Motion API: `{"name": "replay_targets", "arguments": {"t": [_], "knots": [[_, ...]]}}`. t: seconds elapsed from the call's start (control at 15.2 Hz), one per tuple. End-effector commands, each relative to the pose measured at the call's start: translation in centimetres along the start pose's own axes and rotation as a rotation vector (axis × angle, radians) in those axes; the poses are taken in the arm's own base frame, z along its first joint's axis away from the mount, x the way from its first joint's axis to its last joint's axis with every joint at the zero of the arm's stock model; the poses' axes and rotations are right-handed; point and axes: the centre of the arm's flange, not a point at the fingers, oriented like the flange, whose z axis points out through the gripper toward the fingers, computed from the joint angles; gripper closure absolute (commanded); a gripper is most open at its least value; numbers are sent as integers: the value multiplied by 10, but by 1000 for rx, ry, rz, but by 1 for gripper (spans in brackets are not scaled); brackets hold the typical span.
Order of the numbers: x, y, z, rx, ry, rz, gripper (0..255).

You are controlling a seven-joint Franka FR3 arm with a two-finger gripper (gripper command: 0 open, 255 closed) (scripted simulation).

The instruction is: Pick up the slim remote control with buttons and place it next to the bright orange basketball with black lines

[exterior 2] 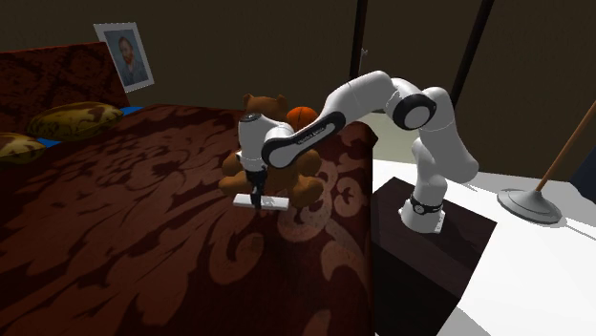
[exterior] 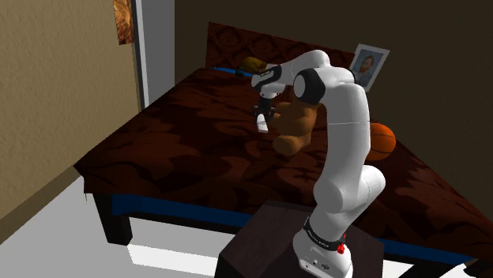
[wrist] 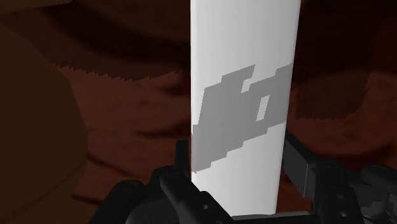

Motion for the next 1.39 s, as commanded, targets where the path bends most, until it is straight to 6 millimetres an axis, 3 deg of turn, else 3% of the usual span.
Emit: {"name": "replay_targets", "arguments": {"t": [0.0,1.32], "knots": [[0,0,-10,0,0,0,255],[1,2,-116,0,0,0,255]]}}
